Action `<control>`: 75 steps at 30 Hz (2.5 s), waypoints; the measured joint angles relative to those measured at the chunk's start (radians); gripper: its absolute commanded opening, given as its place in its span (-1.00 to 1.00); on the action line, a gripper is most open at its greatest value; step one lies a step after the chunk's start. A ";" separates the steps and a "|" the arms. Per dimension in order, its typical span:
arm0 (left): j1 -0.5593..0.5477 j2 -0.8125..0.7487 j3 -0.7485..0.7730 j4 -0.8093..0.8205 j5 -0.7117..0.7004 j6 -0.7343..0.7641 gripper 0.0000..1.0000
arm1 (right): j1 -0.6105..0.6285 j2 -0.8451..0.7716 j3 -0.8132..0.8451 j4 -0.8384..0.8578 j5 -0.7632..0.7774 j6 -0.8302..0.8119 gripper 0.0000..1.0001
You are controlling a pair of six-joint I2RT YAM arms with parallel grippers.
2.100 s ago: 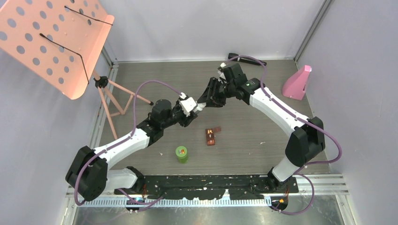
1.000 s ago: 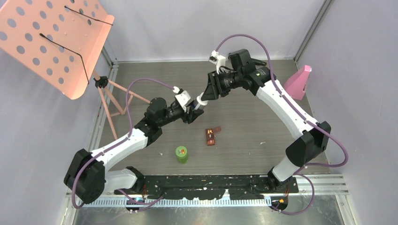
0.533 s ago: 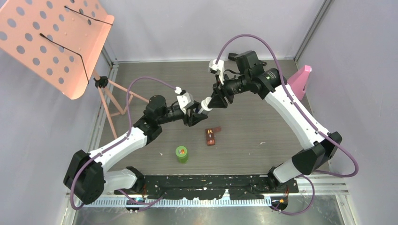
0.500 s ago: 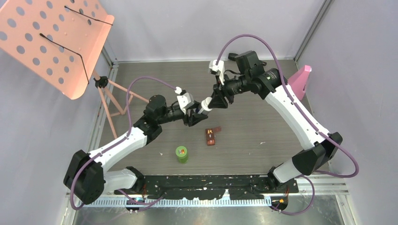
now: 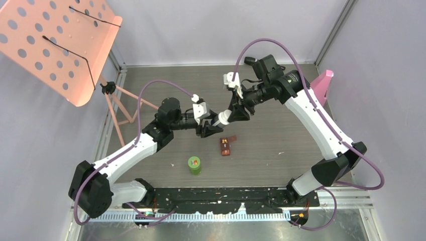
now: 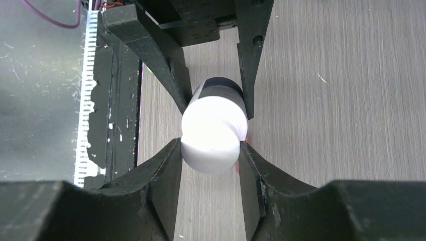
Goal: Sort the pills into containers
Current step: Screw the lid of the pill bottle onto the pill bottle.
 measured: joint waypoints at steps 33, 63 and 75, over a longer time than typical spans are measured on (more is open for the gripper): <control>0.015 0.075 -0.018 0.154 -0.062 -0.079 -1.00 | -0.066 -0.179 -0.379 0.560 0.018 0.591 -0.58; 0.015 0.097 -0.018 0.080 -0.081 -0.079 -1.00 | -0.042 -0.087 -0.319 0.446 0.082 0.670 -0.58; 0.018 0.117 -0.018 0.112 -0.172 -0.082 -1.00 | -0.026 -0.091 -0.342 0.525 0.259 0.974 -0.35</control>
